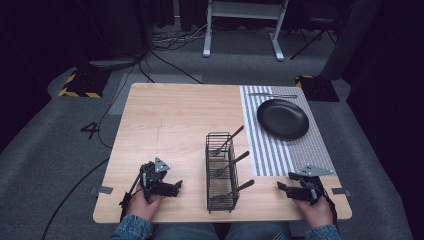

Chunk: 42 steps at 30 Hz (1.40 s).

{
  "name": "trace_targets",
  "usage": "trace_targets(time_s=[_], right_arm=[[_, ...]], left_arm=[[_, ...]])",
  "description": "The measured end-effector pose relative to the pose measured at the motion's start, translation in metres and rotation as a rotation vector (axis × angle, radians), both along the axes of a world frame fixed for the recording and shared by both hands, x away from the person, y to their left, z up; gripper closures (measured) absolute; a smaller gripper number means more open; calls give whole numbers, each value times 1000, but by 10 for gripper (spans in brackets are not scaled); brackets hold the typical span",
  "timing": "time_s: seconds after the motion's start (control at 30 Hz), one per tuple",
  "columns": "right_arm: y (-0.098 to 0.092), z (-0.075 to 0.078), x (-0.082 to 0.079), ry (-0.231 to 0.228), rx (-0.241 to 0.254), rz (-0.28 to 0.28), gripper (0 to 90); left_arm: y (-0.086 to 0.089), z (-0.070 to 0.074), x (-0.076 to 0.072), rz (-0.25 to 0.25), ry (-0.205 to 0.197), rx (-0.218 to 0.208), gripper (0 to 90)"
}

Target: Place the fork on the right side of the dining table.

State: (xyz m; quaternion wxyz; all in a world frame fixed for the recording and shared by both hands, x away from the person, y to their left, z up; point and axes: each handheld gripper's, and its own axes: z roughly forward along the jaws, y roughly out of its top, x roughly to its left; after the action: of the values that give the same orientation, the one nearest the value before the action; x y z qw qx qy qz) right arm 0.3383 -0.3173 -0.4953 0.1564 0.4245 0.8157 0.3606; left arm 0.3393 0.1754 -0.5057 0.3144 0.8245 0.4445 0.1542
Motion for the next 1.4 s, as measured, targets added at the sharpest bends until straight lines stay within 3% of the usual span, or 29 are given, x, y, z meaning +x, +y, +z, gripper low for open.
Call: trace_targets(time_s=[0.17,0.37,0.63,1.03,1.4], right_arm=[[2,24,-6,-22,28,41,371],[7,49,-16,-50,26,71,374],[12,69,-25,-67,43,77,389],[23,99,-36,-49,78,80,419],[44,125,-44,-70,96,150,436]], left_arm=[[0,0,0,0,-1,-1,2],[0,0,0,-1,-1,-2,3],[0,0,-1,-7,3,0,2],[0,0,-1,-9,1,-3,3],[1,0,-1,-12,1,-3,5]])
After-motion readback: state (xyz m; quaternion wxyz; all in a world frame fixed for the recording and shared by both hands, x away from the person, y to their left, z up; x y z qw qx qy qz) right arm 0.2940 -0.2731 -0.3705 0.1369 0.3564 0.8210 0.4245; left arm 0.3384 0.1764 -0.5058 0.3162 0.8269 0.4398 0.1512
